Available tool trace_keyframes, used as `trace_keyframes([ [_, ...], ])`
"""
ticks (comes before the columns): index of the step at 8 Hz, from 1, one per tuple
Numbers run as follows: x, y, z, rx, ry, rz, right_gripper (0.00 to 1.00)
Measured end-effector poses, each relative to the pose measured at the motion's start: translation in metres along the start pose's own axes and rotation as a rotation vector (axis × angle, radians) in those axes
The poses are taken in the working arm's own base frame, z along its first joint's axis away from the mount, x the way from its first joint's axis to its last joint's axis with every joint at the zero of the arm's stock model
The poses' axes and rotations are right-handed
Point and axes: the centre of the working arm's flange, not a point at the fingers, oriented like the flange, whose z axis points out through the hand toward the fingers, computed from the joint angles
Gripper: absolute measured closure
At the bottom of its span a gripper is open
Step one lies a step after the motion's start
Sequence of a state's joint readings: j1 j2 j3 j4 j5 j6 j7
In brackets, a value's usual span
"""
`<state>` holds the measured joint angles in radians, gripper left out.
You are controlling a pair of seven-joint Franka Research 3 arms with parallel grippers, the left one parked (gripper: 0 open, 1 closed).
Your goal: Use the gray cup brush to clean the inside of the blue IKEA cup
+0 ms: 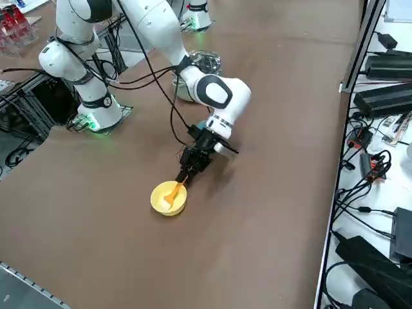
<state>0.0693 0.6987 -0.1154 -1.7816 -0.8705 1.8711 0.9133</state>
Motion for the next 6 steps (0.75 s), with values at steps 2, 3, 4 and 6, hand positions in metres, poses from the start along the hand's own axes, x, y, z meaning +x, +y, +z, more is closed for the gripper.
trace_keyframes([
  [2, 0.0000, 0.0001, 0.0000, 0.000, 0.000, 0.000, 0.70],
  [3, -0.0001, 0.0002, 0.0002, -0.002, -0.001, 0.000, 0.75],
  [4, -0.0002, 0.0008, 0.0006, -0.006, -0.003, 0.001, 0.86],
  [6, 0.0000, 0.0038, 0.0010, -0.017, -0.006, 0.004, 0.96],
])
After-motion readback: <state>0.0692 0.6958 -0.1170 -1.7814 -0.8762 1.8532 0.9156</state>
